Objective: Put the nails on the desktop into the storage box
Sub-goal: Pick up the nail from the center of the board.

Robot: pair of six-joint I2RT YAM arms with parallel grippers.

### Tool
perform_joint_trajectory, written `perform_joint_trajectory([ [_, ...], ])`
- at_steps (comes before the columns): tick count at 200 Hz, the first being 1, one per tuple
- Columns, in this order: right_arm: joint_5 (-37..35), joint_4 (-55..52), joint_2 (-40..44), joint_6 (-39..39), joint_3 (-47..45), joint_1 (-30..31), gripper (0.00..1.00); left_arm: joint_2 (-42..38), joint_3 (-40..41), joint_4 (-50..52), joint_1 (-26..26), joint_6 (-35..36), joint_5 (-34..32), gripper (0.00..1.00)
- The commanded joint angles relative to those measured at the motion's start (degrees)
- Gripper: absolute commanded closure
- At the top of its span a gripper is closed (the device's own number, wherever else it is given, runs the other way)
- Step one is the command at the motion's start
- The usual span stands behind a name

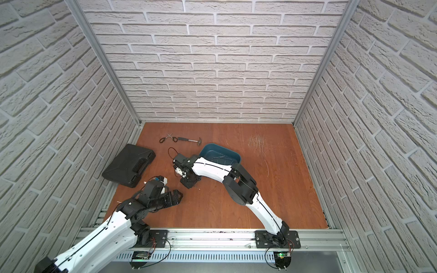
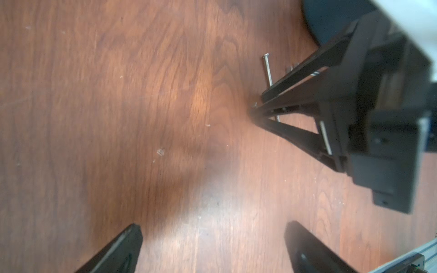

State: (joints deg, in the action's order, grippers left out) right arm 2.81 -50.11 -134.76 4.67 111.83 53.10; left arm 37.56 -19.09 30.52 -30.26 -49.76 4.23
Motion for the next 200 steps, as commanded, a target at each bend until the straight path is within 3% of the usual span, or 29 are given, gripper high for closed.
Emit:
perform_joint_trajectory([
  [1,-0.30,-1.30,-1.30,-0.40,-0.44,0.61,0.81,-0.91,0.98,0.59,0.34,-0.07,0.07,0.02],
  [70,-0.37,0.12,0.04,0.69,-4.10,1.67,0.98,-1.43,0.98,0.71,0.33,-0.16,0.16,0.02],
  [200,5.01,3.78,7.68,5.32,-5.78,1.48,0.98,-3.01,0.22,2.07,0.33,-0.24,-0.02,0.02],
])
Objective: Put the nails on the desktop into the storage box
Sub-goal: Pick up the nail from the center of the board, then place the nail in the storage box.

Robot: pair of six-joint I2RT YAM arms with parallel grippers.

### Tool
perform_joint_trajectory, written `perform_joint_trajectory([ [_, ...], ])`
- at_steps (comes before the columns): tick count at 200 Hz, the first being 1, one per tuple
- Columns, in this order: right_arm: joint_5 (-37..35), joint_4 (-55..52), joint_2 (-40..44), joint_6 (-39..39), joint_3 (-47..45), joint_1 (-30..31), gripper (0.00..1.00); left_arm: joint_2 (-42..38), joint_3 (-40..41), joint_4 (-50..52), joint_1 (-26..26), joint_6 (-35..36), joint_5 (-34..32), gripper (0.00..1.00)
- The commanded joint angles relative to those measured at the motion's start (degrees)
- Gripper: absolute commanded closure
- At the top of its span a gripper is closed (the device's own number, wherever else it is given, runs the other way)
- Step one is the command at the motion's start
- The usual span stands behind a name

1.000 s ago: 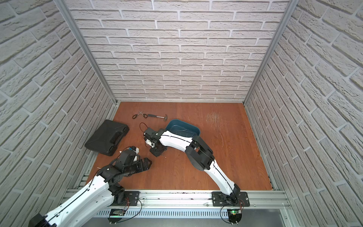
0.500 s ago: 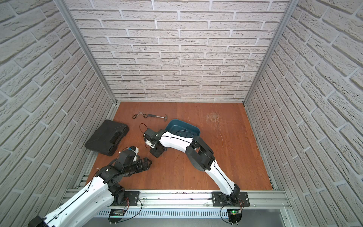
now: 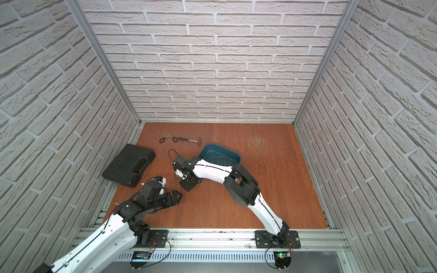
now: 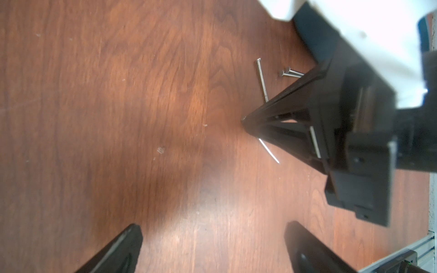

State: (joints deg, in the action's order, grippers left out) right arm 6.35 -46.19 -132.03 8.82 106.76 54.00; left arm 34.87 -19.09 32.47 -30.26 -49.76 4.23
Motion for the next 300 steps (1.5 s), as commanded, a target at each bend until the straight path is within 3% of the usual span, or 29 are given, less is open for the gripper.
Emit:
perform_joint_trajectory([
  [1,1.47,-0.17,4.99,1.14,-0.74,0.58,0.98,-0.33,0.21,0.13,0.35,-0.25,-0.01,0.02],
  [159,0.36,-1.27,11.62,0.53,-2.23,-1.36,0.98,2.29,-1.26,-2.18,0.33,0.36,-0.38,0.02],
  [222,-1.76,-2.73,15.66,-1.10,-3.05,-5.60,0.98,6.16,-5.05,-4.37,0.34,3.18,-0.15,0.02],
  [267,-8.15,-6.05,18.31,-4.03,-1.90,-11.08,0.98,12.86,-9.45,-7.23,0.84,5.20,0.15,0.02],
  [300,-19.15,-9.52,17.68,-7.66,1.41,-13.55,0.98,17.36,-12.77,-9.38,1.28,6.35,0.92,0.02],
])
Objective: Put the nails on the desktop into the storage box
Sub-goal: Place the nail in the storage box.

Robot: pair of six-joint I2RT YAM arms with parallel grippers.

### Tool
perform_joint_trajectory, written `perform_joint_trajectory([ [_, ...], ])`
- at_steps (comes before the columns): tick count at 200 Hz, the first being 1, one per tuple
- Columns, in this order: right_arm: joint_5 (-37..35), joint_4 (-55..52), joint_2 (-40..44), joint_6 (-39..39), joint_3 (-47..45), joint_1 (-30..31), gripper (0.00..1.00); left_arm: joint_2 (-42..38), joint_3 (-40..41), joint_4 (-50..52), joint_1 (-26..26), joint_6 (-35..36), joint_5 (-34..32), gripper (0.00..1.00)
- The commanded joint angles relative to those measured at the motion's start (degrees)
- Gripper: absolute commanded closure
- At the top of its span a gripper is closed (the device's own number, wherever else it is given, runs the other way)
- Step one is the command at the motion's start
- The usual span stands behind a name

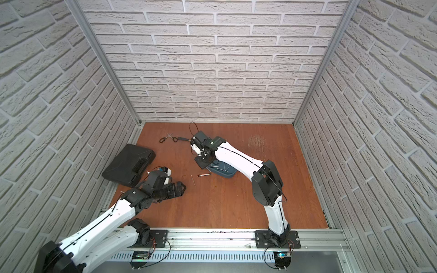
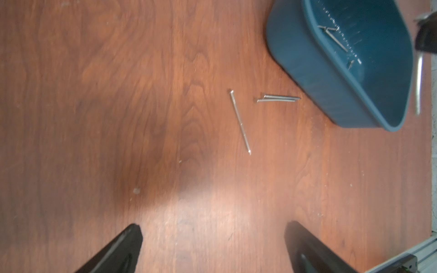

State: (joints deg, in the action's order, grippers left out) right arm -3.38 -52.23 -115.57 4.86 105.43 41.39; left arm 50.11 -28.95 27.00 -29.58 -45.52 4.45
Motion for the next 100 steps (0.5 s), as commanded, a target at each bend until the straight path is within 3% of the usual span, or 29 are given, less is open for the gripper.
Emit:
perform_joint_trajectory([
  [1,-9.61,-3.53,1.13,-3.80,2.89,-0.99,0.98,2.29,-3.02,-3.99,0.64,2.15,0.76,0.02],
  [29,-13.67,-5.40,-1.02,-4.68,6.10,-2.08,0.98,5.29,-5.33,-5.11,0.92,2.78,1.41,0.02],
  [72,-12.88,-5.86,-2.99,-3.72,8.24,-3.15,0.96,6.58,-6.73,-5.38,0.99,2.89,1.60,0.02],
  [100,-13.54,-6.40,-3.11,-3.16,8.93,-3.24,0.75,5.73,-6.39,-4.77,0.99,2.89,1.52,0.02],
])
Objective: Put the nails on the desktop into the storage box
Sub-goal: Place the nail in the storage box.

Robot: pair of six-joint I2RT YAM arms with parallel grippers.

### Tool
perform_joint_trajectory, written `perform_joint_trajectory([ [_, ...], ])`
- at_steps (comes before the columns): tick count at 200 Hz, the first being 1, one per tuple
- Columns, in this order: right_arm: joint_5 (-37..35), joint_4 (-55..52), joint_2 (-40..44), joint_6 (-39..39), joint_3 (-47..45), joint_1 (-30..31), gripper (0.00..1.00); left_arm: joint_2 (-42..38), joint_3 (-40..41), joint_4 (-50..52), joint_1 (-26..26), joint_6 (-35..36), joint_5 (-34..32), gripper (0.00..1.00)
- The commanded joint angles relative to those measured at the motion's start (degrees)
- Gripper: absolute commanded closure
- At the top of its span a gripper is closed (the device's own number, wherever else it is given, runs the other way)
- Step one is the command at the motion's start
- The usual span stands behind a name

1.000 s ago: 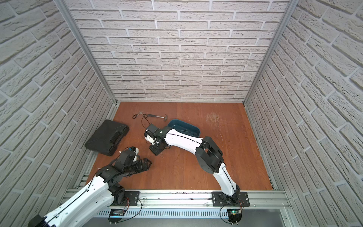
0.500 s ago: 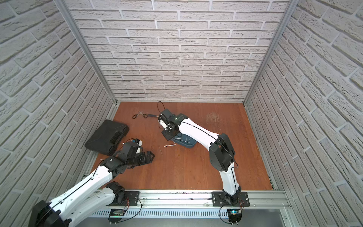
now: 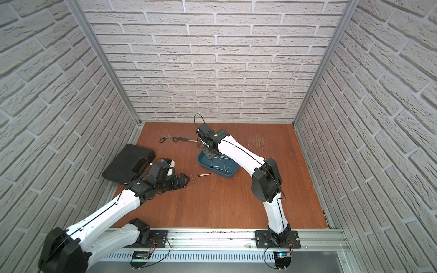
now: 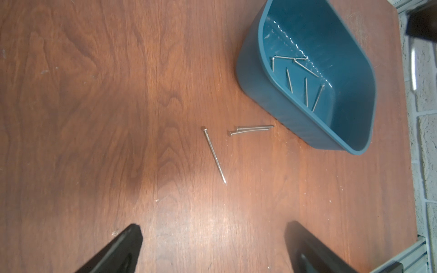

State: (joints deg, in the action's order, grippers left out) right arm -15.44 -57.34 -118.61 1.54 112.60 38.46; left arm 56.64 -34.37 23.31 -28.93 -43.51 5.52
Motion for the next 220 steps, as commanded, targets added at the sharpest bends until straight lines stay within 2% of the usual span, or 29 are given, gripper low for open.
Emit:
perform_joint_trajectory([
  [1,-1.50,-1.28,-0.06,0.14,1.76,-0.31,0.74,-0.86,-0.97,-1.08,0.35,0.88,0.45,0.02],
  [21,-1.33,-1.50,0.70,0.50,1.76,-0.31,0.60,-1.82,-0.53,-0.64,0.39,0.79,0.29,0.02],
  [35,-0.18,-1.70,1.46,0.81,1.79,-0.01,0.58,-2.55,-0.10,-0.36,0.39,0.65,0.07,0.02],
  [87,5.51,-0.37,2.26,3.91,-0.08,5.30,0.58,-4.72,2.43,0.36,0.42,0.28,-0.38,0.02],
  [148,12.62,2.40,-3.75,9.78,2.81,11.30,0.61,-10.27,6.03,3.79,0.42,-0.35,-1.39,0.02],
  [220,14.47,4.16,-12.01,14.29,5.70,12.61,0.65,-17.93,10.43,6.96,0.44,-1.89,-1.38,0.02],
])
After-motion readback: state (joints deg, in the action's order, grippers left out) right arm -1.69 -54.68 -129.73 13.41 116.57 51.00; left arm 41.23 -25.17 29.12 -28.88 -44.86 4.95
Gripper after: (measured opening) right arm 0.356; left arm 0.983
